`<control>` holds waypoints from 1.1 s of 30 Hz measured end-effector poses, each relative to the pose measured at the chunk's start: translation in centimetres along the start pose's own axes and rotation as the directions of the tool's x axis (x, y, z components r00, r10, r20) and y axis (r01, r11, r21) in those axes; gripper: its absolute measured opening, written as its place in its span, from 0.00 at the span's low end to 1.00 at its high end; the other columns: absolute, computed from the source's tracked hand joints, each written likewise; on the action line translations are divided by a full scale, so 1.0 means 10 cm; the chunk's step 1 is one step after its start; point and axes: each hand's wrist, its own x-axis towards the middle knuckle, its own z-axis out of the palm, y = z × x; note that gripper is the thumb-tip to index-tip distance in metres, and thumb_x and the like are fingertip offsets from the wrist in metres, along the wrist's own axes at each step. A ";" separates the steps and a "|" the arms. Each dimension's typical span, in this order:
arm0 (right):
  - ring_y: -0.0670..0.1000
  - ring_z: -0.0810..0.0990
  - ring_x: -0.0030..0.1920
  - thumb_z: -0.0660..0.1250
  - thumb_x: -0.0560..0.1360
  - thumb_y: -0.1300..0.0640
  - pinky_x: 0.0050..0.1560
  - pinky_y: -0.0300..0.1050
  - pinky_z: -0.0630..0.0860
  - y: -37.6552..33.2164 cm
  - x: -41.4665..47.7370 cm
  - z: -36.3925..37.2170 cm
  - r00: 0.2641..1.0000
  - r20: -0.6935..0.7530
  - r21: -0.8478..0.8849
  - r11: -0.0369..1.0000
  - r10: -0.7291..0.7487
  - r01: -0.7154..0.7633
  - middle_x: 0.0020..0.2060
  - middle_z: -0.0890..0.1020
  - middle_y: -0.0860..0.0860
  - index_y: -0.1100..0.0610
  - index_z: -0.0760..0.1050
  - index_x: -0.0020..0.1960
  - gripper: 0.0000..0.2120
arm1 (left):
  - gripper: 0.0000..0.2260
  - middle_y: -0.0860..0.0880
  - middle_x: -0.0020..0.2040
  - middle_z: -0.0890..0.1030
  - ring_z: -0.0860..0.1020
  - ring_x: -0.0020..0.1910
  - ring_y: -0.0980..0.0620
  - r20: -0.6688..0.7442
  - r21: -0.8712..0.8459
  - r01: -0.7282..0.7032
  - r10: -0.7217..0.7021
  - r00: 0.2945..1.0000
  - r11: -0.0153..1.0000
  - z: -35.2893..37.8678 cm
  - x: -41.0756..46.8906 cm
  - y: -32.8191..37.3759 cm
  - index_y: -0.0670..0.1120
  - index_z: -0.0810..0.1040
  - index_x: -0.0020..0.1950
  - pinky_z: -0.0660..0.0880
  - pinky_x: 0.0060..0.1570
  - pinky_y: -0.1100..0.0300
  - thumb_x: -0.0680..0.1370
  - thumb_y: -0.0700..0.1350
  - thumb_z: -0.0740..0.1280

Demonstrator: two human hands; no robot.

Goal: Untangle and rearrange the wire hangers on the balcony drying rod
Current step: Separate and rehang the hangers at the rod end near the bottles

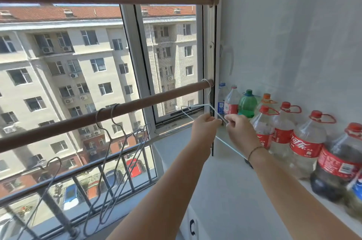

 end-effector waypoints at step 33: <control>0.42 0.66 0.18 0.68 0.74 0.59 0.18 0.32 0.61 -1.12 -0.73 1.12 0.847 0.527 0.668 0.652 -0.074 -0.359 0.27 0.78 0.52 0.58 0.78 0.40 0.04 | 0.06 0.51 0.33 0.85 0.76 0.26 0.58 -0.532 0.147 -0.036 0.110 0.840 0.989 -1.87 -1.05 -0.42 0.50 0.83 0.39 0.72 0.30 0.65 0.75 0.44 0.69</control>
